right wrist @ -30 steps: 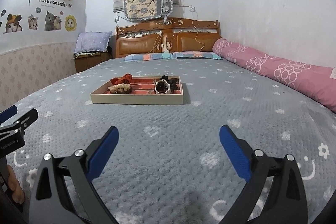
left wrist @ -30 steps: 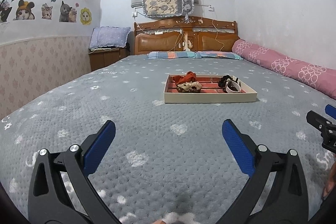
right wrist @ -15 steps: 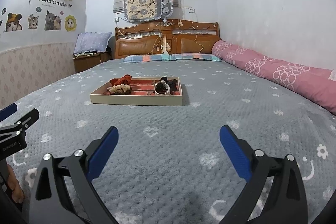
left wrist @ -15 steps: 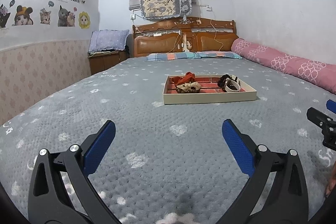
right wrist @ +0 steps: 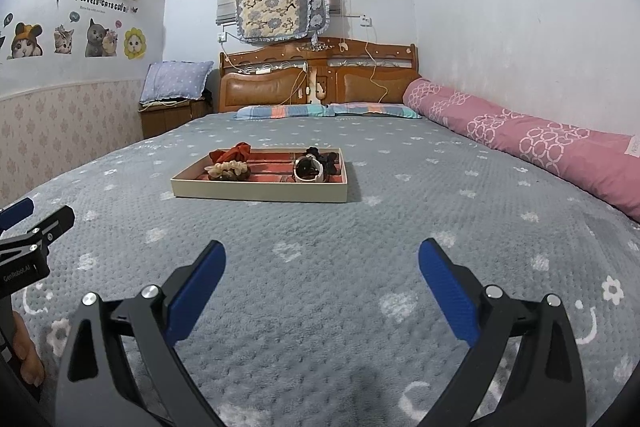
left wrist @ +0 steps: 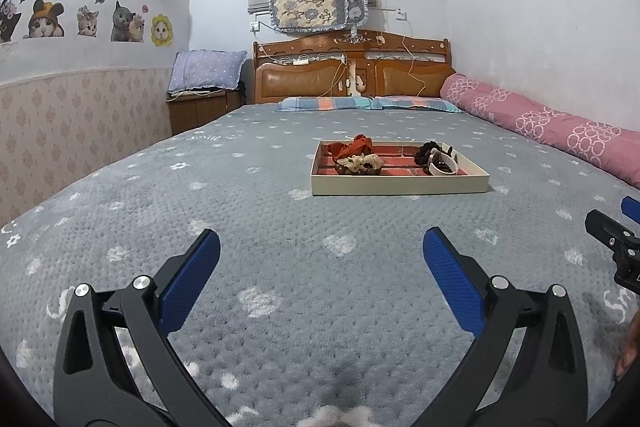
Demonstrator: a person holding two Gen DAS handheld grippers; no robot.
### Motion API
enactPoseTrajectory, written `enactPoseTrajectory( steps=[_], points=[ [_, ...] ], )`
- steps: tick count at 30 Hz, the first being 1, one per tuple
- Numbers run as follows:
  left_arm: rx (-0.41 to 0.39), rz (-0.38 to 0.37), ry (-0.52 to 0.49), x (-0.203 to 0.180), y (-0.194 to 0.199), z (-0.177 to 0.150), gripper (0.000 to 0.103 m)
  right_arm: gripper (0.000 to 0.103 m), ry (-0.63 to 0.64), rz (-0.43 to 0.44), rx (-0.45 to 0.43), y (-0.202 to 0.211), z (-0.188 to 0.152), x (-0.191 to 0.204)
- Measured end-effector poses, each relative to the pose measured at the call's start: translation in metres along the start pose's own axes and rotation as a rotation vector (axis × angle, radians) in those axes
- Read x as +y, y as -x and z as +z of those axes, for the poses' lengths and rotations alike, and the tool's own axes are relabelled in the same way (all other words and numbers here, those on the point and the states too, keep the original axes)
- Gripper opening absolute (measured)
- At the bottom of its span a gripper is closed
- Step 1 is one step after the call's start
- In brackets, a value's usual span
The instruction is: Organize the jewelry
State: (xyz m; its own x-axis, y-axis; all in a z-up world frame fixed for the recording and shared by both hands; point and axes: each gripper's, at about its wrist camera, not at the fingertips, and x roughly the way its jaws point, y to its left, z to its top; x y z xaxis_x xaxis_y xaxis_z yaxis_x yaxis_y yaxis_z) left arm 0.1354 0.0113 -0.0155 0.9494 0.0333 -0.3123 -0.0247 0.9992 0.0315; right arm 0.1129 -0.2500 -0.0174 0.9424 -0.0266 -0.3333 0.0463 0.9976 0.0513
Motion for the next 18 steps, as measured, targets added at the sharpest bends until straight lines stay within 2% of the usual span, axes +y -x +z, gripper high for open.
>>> enactPoseTrajectory(
  steps=[18],
  points=[
    [0.004,-0.001,0.0,-0.0001,-0.0007,-0.0004,0.098,0.095,0.002,0.0,-0.002,-0.0006,0.001,0.0009]
  ],
)
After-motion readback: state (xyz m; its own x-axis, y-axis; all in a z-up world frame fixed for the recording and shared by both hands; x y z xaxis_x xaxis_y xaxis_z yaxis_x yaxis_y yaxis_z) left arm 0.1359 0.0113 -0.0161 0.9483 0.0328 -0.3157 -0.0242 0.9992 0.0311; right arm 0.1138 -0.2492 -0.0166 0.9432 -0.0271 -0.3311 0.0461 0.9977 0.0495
